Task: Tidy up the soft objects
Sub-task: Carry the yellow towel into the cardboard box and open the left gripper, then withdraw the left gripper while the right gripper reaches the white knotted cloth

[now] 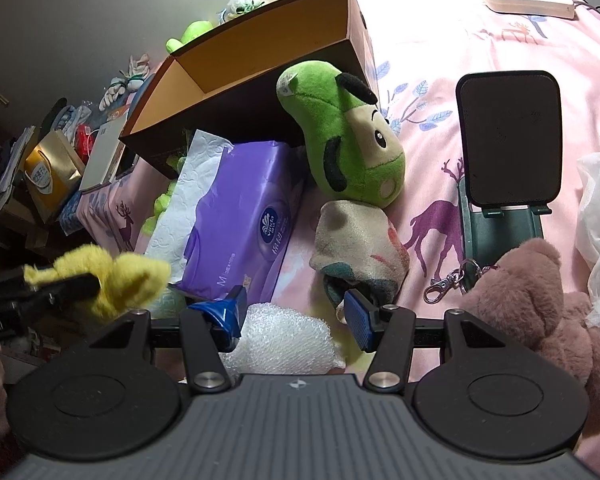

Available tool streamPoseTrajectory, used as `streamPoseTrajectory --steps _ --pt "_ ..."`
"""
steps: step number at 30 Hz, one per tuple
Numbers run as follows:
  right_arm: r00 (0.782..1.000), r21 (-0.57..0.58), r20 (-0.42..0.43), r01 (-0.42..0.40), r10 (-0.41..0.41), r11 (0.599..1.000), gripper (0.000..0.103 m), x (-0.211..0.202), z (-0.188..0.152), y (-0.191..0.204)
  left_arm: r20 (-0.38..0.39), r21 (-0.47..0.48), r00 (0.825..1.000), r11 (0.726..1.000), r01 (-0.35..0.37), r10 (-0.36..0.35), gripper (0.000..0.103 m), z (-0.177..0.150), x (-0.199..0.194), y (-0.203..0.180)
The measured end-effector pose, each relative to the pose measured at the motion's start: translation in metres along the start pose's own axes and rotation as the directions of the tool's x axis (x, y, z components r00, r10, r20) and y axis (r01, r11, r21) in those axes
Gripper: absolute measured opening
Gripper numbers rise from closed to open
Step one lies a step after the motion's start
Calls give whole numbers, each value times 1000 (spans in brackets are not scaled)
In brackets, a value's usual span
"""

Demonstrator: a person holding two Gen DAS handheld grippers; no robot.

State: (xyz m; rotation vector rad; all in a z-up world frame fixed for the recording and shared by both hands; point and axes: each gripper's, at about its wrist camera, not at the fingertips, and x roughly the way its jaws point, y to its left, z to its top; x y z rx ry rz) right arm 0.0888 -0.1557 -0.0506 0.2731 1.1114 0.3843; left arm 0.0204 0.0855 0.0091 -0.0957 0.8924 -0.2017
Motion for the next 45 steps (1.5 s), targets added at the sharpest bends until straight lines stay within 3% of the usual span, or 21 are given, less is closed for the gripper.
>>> streamPoseTrajectory --steps 4,7,11,21,30,32,34,39,45 --pt "999 29 28 18 -19 999 38 -7 -2 -4 102 24 994 999 -42 40 44 43 5 5" --pt "998 67 52 39 -42 997 38 -12 -3 -10 134 12 989 998 -61 59 44 69 20 19" --pt "993 128 82 69 -80 989 38 -20 -5 -19 129 -21 988 997 -76 78 44 104 48 36" --pt "978 252 123 133 -168 958 38 -25 -11 -29 82 -106 975 974 -199 208 45 177 140 74" --pt "966 341 117 178 -229 923 38 -23 -16 -36 34 -67 950 949 -308 311 51 197 209 98" --pt "965 350 115 184 -237 918 38 -22 -16 -36 41 -38 938 939 -343 344 71 200 217 97" --pt "963 355 115 189 -243 916 38 -22 -16 -35 60 -28 922 924 -381 382 73 200 220 98" --pt "962 362 112 194 -249 912 38 -21 -14 -35 28 -43 933 933 -357 358 73 195 215 102" --pt "965 326 116 185 -234 927 38 -17 -9 -29 50 -67 936 937 -344 347 73 187 183 95"
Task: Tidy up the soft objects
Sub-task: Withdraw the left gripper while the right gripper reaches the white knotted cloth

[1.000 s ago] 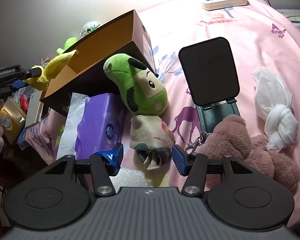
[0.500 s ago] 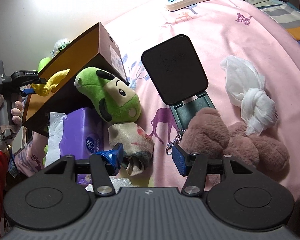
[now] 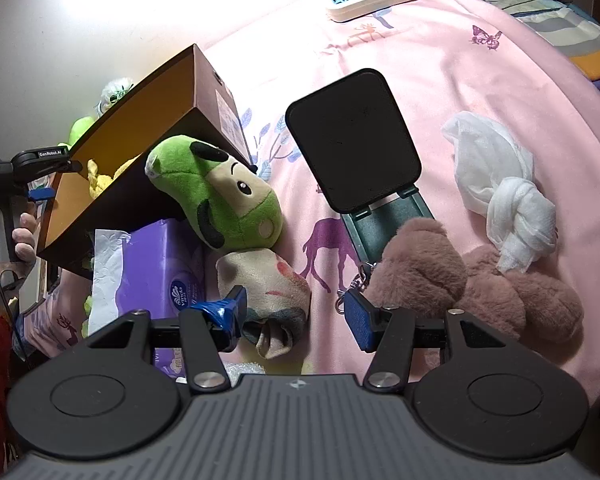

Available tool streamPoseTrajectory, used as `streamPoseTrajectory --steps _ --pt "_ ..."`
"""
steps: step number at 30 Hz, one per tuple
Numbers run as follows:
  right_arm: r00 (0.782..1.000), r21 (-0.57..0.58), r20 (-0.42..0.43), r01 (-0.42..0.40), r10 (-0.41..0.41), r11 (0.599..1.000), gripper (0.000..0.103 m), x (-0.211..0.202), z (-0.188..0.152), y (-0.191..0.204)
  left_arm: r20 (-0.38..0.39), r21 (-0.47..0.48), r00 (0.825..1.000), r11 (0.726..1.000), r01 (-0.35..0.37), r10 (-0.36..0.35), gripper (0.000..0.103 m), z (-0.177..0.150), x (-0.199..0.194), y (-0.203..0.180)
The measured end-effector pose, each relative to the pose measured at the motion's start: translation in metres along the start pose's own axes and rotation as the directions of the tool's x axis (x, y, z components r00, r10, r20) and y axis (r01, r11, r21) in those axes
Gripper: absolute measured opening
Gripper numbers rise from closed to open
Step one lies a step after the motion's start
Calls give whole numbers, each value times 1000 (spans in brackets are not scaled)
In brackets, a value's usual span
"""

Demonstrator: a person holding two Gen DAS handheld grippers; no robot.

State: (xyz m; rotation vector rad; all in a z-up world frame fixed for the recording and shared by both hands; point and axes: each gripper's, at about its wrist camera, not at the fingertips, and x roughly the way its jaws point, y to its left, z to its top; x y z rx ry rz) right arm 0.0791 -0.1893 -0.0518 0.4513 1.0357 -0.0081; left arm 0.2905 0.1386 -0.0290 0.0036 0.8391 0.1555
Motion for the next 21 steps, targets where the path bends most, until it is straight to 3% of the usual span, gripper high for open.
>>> streamPoseTrajectory --steps 15,21 --pt "997 -122 -53 -70 64 990 38 7 0 7 4 15 999 999 -50 50 74 -48 -92 -10" --pt "998 -190 -35 -64 58 980 38 -1 0 -5 -10 14 1000 1000 -26 26 76 -82 -127 -23"
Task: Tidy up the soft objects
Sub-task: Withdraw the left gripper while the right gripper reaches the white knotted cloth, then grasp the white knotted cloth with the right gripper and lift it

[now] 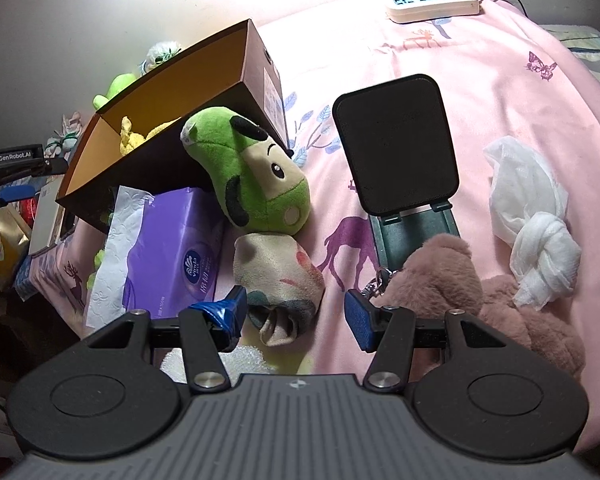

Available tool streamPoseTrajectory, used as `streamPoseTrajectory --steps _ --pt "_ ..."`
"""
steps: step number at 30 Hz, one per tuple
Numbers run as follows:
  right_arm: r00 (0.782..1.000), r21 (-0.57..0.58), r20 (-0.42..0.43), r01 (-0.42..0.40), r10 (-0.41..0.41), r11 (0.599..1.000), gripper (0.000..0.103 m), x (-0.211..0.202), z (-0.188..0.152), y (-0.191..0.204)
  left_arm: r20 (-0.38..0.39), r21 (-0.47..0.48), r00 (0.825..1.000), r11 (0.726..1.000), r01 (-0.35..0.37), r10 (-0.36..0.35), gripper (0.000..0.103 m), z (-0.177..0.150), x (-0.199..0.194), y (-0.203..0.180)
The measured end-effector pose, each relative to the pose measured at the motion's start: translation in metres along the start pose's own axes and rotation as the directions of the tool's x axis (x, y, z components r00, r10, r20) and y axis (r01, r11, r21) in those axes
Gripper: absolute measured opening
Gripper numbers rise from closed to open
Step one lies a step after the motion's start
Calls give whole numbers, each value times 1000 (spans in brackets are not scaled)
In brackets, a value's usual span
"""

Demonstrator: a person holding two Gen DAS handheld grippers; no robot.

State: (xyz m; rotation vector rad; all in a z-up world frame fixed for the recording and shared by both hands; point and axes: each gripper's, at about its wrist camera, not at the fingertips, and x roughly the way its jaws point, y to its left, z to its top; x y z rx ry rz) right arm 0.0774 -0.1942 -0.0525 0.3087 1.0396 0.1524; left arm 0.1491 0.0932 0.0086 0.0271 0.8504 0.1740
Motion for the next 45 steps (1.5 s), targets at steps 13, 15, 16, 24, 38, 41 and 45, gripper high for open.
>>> streamPoseTrajectory --steps 13,15,16,24,38,41,45 --pt "993 58 82 82 -86 995 38 -47 -1 -94 -65 21 995 996 83 -82 94 -83 -46 -52" --pt "989 76 84 112 -118 991 38 -51 -3 -107 -64 35 993 994 106 -103 94 -87 -48 -65" --pt "989 88 82 116 -123 989 38 -53 -3 -113 -64 42 992 993 114 -112 94 -89 -49 -71" --pt "998 33 61 31 -33 999 38 -62 -14 -123 -71 82 985 983 162 -156 94 -99 -58 -107" --pt "991 -58 132 44 -36 997 38 -53 -5 -110 -127 97 983 984 147 -134 94 -127 -61 -113" --pt "984 18 145 102 -104 995 38 -43 9 -126 -134 97 982 985 145 -132 94 -132 -62 -113" --pt "989 54 90 117 -121 992 38 -14 15 -138 -122 104 984 984 142 -129 94 -133 -66 -113"
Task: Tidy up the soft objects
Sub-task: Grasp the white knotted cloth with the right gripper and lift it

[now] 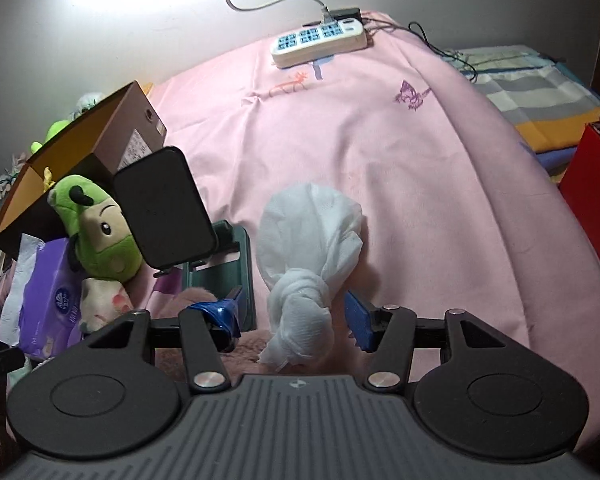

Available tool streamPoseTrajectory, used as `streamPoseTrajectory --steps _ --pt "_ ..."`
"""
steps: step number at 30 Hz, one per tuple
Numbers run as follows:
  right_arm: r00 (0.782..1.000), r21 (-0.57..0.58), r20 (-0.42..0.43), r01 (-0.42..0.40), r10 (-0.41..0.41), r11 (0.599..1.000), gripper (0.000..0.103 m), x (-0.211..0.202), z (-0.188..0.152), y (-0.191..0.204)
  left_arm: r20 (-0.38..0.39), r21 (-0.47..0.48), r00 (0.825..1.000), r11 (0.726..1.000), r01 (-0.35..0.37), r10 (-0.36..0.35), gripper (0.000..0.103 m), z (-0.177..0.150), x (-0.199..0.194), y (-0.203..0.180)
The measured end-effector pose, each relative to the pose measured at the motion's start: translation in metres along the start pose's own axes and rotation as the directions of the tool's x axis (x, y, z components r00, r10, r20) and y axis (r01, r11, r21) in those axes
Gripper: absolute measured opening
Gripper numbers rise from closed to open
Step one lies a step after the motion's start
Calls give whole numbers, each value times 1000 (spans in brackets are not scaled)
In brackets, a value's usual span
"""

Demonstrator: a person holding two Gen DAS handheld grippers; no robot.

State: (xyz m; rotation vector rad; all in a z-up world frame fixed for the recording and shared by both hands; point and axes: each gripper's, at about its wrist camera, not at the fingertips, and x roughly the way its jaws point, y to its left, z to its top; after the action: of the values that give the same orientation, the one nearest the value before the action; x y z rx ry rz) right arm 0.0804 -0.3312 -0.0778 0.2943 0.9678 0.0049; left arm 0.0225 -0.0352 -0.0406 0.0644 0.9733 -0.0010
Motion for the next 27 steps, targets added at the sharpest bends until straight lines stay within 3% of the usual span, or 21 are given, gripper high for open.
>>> streamPoseTrajectory --steps 3,7,8,15,19,27 --pt "1000 26 -1 29 -29 999 35 15 -3 -5 9 4 1000 1000 -8 8 94 -1 -3 0" --pt "1000 78 28 -13 11 997 8 16 -5 -16 9 2 1000 1000 -11 11 94 -2 -5 2" --pt "999 86 43 -18 14 996 6 14 -4 -18 11 1 1000 1000 -11 11 94 -2 -5 2" --pt "982 133 177 -84 59 988 4 -10 14 -23 42 -16 999 999 35 -34 93 5 -9 6" --pt "963 164 233 -172 131 971 4 -22 31 -18 72 -18 996 998 57 -56 93 13 -12 10" --pt "918 50 308 -279 251 959 5 -42 77 37 130 -47 990 997 63 -56 93 24 -18 41"
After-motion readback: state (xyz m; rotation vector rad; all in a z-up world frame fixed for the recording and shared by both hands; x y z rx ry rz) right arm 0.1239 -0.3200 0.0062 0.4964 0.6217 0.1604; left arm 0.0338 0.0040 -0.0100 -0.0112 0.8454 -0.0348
